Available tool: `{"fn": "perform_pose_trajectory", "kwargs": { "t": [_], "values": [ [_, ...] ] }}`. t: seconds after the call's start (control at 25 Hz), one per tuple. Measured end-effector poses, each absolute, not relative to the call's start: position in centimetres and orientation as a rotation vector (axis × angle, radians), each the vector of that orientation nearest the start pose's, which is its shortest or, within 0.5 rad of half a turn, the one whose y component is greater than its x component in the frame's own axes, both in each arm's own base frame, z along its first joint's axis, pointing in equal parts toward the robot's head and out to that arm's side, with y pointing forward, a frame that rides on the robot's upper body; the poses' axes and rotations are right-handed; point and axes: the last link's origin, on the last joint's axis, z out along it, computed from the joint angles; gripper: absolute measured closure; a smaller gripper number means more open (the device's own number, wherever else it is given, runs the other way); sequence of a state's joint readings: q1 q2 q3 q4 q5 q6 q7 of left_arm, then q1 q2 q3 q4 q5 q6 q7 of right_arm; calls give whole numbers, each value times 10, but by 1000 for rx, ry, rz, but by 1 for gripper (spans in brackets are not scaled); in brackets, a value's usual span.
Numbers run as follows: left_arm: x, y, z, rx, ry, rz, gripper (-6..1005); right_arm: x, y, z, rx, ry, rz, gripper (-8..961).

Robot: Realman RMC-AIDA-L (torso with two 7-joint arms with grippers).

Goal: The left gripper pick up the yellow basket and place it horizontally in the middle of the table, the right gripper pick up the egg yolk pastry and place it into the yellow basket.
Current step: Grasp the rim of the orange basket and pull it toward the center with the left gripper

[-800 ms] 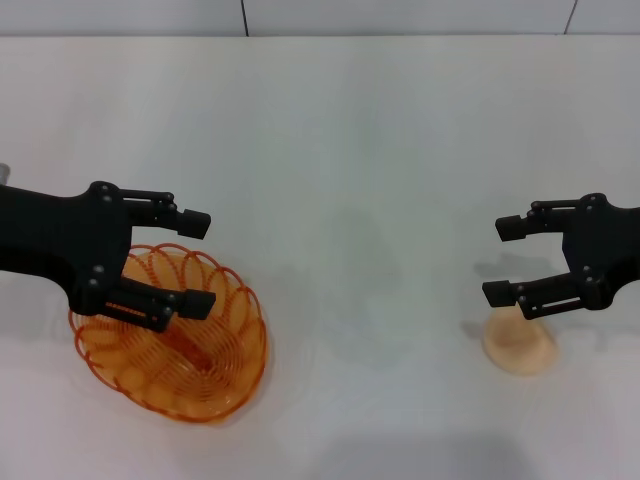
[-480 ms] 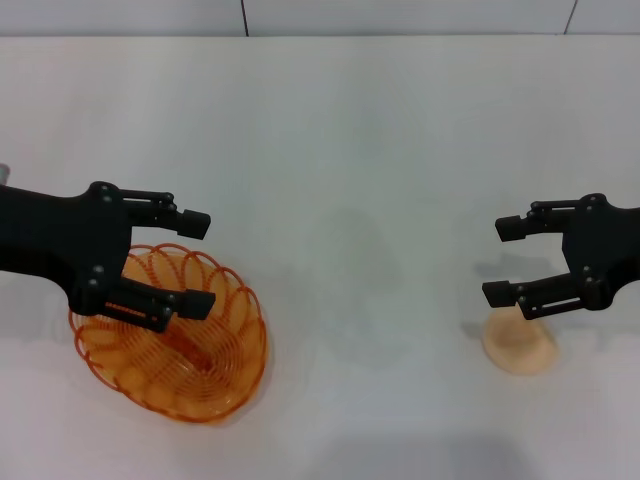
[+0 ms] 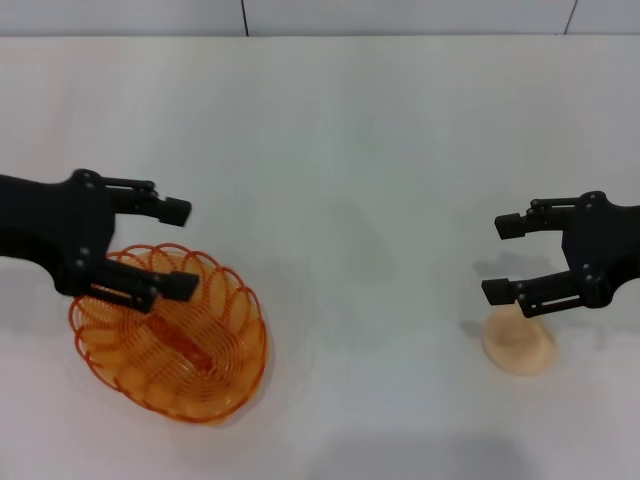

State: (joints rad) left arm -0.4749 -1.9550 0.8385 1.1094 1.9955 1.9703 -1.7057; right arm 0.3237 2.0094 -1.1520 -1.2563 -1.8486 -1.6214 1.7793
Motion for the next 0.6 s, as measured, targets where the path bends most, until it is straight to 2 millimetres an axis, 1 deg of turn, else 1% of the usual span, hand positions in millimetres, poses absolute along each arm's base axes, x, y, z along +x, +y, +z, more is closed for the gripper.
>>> {"fn": "perform_pose_trajectory", "kwargs": {
  "t": [0.2,0.32,0.52,0.56,0.6],
  "values": [
    [-234,315,99,-3012,-598,-264,109,213,305,41,-2915,468,430,110],
    [-239,324,107,-2956,-694,-165,109,214,305,40,-2916,477,433,110],
    [-247,332,115,-2893,-847,42,110,214,305,40,-2915,480,443,110],
    [-247,332,115,-2893,-847,42,110,213,305,40,-2914,480,449,110],
    [-249,335,118,-2862,-901,121,110,213,305,40,-2913,479,453,110]
  ]
}}
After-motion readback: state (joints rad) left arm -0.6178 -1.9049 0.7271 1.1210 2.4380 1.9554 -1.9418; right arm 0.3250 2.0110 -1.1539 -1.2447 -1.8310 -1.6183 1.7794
